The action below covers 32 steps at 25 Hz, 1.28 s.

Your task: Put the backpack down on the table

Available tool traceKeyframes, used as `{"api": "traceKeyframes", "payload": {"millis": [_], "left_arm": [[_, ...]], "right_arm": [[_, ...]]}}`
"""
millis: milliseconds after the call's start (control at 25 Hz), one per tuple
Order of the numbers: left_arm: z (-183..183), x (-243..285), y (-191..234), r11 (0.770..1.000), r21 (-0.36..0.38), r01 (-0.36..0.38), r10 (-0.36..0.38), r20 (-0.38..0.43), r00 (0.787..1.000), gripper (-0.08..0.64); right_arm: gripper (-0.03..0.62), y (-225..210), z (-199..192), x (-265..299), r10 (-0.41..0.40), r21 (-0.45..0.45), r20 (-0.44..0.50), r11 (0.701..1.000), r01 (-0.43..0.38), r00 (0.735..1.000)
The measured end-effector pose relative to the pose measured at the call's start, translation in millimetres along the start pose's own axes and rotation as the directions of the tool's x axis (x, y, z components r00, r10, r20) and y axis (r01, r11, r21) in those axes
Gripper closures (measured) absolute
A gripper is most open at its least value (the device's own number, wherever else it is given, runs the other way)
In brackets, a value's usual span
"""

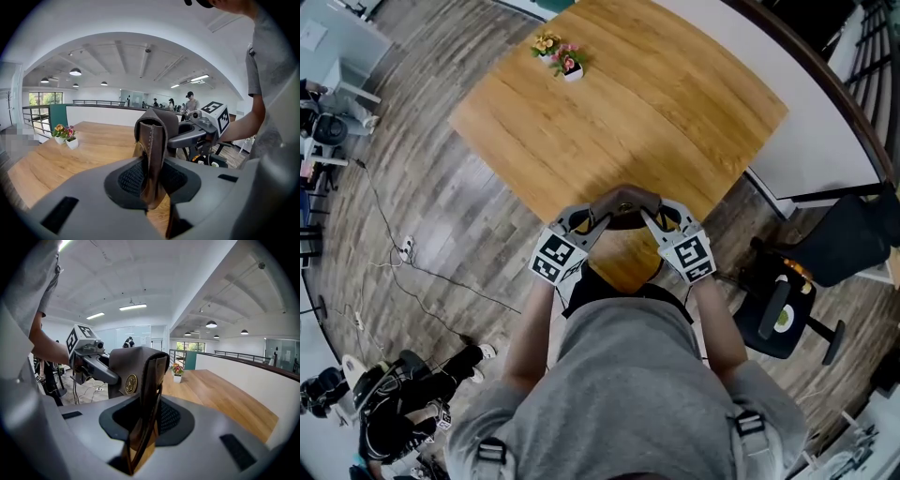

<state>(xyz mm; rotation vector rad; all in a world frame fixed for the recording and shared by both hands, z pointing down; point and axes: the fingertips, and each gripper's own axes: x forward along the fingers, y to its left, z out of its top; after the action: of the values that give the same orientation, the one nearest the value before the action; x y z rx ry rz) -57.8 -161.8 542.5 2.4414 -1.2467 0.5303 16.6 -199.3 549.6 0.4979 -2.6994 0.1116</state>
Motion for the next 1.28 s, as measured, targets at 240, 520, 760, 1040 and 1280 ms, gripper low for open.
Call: {"api": "traceKeyframes", "payload": {"millis": [240, 520, 760, 1040, 1280], "left_arm": [[5.0, 17.2, 27.5, 0.999, -0.023, 0.028, -0.028, 0.007, 1.0, 0.469], [-2.9, 38.2, 57.1, 0.998, -0.014, 0.056, -0.056, -0.018, 0.998, 0.469], [-17.2, 49.1, 74.7, 0.998, -0.012, 0.069, -0.069, -0.056, 0.996, 0.469], [-23.9, 60.4, 86.2, 0.997, -0.007, 0.076, -0.076, -0.05, 0.996, 0.469], [-23.5, 72.3, 96.7, 0.997, -0.004, 0.082, -0.082, -0.054, 0.995, 0.469]], "right_arm": [[0.509, -20.4, 2.8, 19.9, -0.03, 0.016, -0.029, 0.999, 0.031, 0.999], [0.509, -38.7, -5.5, 46.3, -0.046, 0.028, -0.074, 0.998, 0.049, 0.996], [0.508, -46.8, -13.9, 63.7, -0.048, 0.034, -0.098, 0.998, 0.052, 0.994], [0.508, -52.7, -22.9, 75.2, -0.056, 0.025, -0.117, 0.998, 0.059, 0.992], [0.508, -63.4, -28.8, 84.6, -0.068, 0.034, -0.126, 0.997, 0.073, 0.99]]}}
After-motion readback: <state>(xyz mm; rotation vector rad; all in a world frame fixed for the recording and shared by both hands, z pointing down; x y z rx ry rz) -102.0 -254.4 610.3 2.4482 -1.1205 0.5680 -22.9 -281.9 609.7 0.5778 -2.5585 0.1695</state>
